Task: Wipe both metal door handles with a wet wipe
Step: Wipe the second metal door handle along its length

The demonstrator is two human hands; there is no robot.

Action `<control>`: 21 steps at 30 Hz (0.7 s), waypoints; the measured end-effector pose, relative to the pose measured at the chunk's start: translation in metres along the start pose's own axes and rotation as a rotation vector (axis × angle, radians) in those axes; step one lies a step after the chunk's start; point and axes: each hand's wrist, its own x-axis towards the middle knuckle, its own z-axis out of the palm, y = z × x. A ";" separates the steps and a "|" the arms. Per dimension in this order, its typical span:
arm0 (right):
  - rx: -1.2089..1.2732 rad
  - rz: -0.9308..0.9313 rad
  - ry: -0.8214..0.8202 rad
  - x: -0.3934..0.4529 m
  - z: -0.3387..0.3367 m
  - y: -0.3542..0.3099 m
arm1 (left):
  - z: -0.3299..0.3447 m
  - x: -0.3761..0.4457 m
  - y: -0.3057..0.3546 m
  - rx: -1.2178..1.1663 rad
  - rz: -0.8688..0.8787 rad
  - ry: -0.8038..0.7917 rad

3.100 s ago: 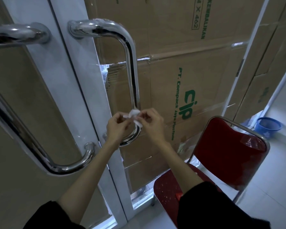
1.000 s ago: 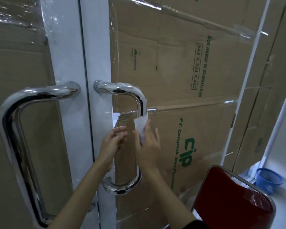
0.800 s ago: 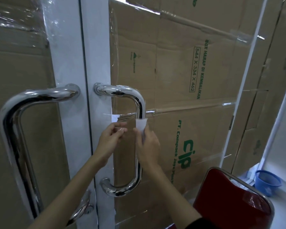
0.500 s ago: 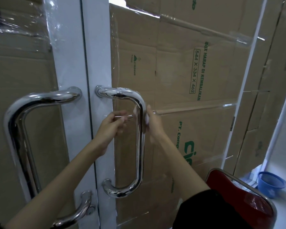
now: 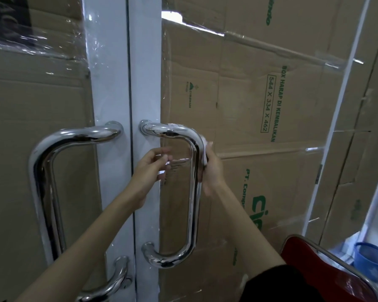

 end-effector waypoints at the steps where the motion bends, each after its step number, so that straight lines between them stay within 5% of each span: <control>1: -0.011 0.036 0.026 -0.006 -0.005 0.013 | 0.001 0.000 0.000 -0.004 0.006 0.006; 4: -0.147 -0.009 0.156 -0.024 -0.014 0.042 | 0.008 0.001 -0.002 -0.036 0.012 0.017; 12: -0.623 -0.854 0.214 -0.006 0.018 0.025 | 0.019 0.002 0.005 -0.234 0.020 0.144; 21: -1.252 -1.404 0.332 0.010 -0.027 0.051 | -0.012 -0.009 0.000 -0.162 0.009 0.201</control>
